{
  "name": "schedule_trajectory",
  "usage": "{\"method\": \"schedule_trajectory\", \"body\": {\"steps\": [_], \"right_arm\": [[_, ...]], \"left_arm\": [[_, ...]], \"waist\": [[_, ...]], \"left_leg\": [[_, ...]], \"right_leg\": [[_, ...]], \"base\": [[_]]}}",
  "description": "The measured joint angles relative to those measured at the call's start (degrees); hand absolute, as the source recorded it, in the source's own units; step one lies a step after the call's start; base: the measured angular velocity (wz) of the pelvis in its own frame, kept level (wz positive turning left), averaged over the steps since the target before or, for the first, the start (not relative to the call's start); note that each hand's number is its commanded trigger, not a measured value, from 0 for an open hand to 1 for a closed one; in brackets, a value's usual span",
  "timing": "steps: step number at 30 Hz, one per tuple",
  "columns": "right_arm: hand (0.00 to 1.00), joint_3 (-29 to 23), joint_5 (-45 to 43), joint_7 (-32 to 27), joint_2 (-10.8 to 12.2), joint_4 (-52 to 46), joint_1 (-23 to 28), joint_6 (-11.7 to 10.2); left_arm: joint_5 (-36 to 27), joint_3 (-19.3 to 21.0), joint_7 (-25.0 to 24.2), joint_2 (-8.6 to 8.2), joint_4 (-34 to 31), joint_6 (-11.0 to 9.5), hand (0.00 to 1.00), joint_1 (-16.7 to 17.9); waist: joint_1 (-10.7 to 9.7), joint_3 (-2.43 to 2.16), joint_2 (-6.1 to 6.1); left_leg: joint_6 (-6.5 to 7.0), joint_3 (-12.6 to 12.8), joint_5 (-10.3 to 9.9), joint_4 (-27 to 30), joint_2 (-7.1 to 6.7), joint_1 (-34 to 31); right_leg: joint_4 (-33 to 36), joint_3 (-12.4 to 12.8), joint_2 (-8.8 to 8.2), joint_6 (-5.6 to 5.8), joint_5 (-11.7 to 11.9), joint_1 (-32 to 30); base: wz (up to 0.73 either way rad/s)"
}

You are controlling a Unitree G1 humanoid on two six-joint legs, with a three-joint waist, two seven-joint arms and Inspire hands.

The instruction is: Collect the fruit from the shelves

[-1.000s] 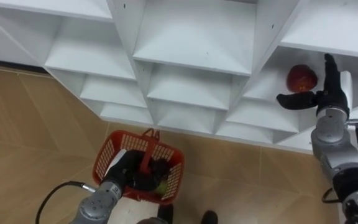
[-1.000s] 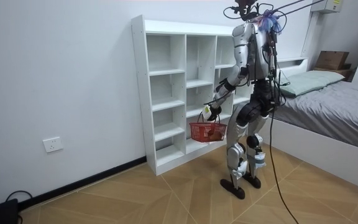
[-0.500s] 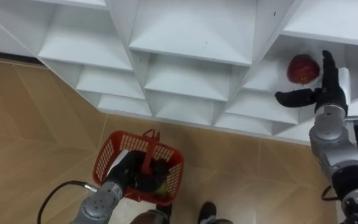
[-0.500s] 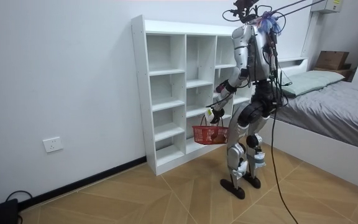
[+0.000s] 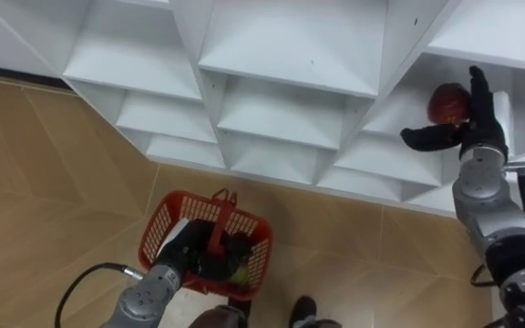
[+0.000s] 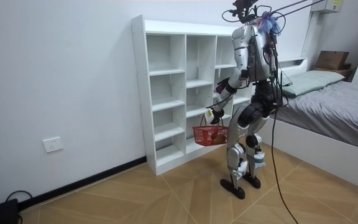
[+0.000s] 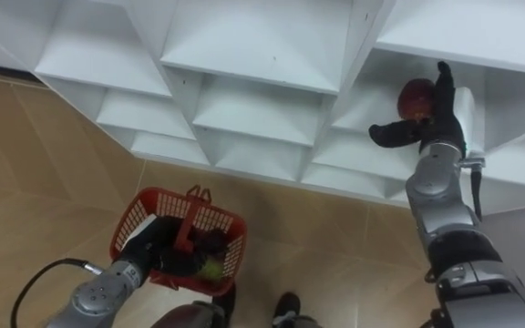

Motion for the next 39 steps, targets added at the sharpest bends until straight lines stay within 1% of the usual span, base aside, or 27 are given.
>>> {"method": "schedule_trajectory", "body": {"steps": [3, 8, 14, 17, 18, 19, 20, 21, 28, 34, 39], "right_arm": [[0.00, 0.0, 0.0, 0.4, -0.1, 0.0, -0.6, 1.0], [0.00, 0.0, 0.0, 1.2, -0.1, -0.1, -1.6, 1.0], [0.00, 0.0, -0.2, 1.2, -0.1, -0.2, -2.3, 1.0], [0.00, 0.0, -0.2, 1.2, -0.1, -0.2, -2.4, 1.0], [0.06, 0.0, -0.2, 1.2, -0.1, -0.2, -2.4, 1.0], [0.55, 0.0, -0.2, 1.2, -0.1, -0.2, -2.4, 1.1], [0.87, 0.0, -0.2, 1.2, -0.1, -0.2, -2.4, 1.1], [1.00, 0.0, -0.2, 1.2, -0.1, -0.2, -2.4, 1.1], [1.00, 0.5, 0.0, 1.8, -0.1, -0.1, -2.2, 1.0], [1.00, 1.3, 0.1, 1.8, -0.2, 0.1, -2.1, 1.0], [1.00, 1.3, 0.1, 1.8, -0.2, 0.0, -2.2, 1.0]], "left_arm": [[0.0, 0.0, 0.0, -0.03, -0.1, 0.3, 1.00, 0.0], [-0.1, 0.0, 0.2, -0.08, -0.2, 0.3, 1.00, 0.0], [-0.1, 0.1, 0.3, -0.59, -0.2, 0.4, 1.00, -0.1], [-0.1, 0.1, 0.3, -1.00, -0.3, 0.9, 1.00, -0.1], [-0.1, 0.1, 0.3, -1.12, -0.4, 1.2, 1.00, -0.1], [-0.1, 0.1, 0.3, -1.19, -0.4, 1.5, 1.00, -0.1], [-0.1, 0.1, 0.3, -1.22, -0.4, 1.5, 1.00, -0.1], [-0.1, 0.0, 0.3, -1.24, -0.4, 1.5, 1.00, 0.0], [-0.1, -0.1, 0.5, -1.51, -1.4, 1.5, 1.00, 0.1], [-0.1, -1.2, 0.5, -1.49, -1.4, 1.5, 1.00, -0.5], [-0.1, -1.2, 0.5, -1.50, -1.4, 1.5, 1.00, -0.5]], "waist": [[0.1, -0.02, 0.04], [0.3, -0.05, 0.09], [0.7, -0.12, 0.22], [0.7, -0.16, 0.29], [0.7, -0.17, 0.30], [0.7, -0.17, 0.31], [0.7, -0.17, 0.31], [0.7, -0.17, 0.32], [0.6, -0.22, 0.40], [0.5, -0.22, 0.39], [0.5, -0.22, 0.39]], "left_leg": [[0.00, -0.1, 0.0, -0.1, 0.01, -0.1], [0.01, -0.2, 0.0, -0.6, -0.02, -0.1], [-0.11, -0.5, 0.1, -1.3, -0.04, 0.0], [-0.13, -0.6, 0.1, -1.3, -0.04, 0.0], [-0.13, -0.6, 0.1, -1.3, -0.04, 0.0], [-0.13, -0.6, 0.1, -1.3, -0.04, 0.0], [-0.13, -0.6, 0.1, -1.3, -0.04, 0.0], [-0.15, -0.6, 0.1, -1.3, -0.04, 0.0], [-0.25, -0.7, 0.3, -1.1, -0.04, 0.1], [-0.29, -0.7, 0.4, -1.1, -0.04, 0.2], [-0.28, -0.7, 0.5, -1.1, -0.05, 0.2]], "right_leg": [[-0.3, -0.2, 0.04, 0.00, 0.0, 0.1], [-0.8, -0.5, 0.04, 0.04, 0.0, 0.1], [-0.9, -0.9, 0.01, 0.04, 0.0, 0.1], [-0.9, -1.0, 0.02, 0.04, 0.0, 0.1], [-0.9, -1.0, 0.02, 0.03, 0.0, 0.1], [-0.9, -1.0, 0.02, 0.03, 0.0, 0.1], [-0.9, -1.0, 0.02, 0.03, 0.0, 0.1], [-0.9, -1.1, 0.02, 0.03, 0.0, 0.2], [-0.7, -1.2, -0.03, -0.01, 0.1, 0.3], [-0.7, -1.3, -0.06, -0.06, 0.1, 0.4], [-0.7, -1.2, -0.07, -0.06, 0.1, 0.4]], "base": [[0.00], [0.01], [0.01], [0.00], [0.00], [0.00], [0.00], [0.00], [0.00], [0.00], [0.00]]}}
